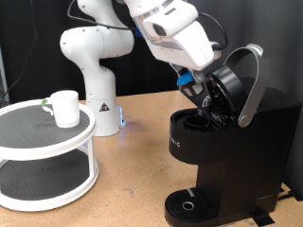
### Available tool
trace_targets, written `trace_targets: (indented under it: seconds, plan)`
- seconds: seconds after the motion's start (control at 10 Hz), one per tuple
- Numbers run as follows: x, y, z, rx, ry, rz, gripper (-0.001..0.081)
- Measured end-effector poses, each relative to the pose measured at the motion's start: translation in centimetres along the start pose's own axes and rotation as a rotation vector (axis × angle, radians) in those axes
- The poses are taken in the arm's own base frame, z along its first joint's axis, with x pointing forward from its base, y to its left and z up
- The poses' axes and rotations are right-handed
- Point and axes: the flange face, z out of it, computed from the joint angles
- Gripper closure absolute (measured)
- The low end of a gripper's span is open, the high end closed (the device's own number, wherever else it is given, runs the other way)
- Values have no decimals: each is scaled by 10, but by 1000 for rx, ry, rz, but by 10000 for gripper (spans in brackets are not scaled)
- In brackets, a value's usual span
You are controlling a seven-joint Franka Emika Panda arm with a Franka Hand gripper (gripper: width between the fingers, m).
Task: Make a cup of coffee with the keurig machine
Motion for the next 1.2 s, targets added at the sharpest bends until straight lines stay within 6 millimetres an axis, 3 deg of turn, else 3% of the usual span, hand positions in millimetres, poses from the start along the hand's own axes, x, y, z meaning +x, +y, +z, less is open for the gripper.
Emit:
trace_targets:
  seconds: [0.6, 1.2]
  plan:
    - [-4, -1, 5, -6, -15, -2, 338]
    - [-6, -4, 51, -28, -53, -15, 339]
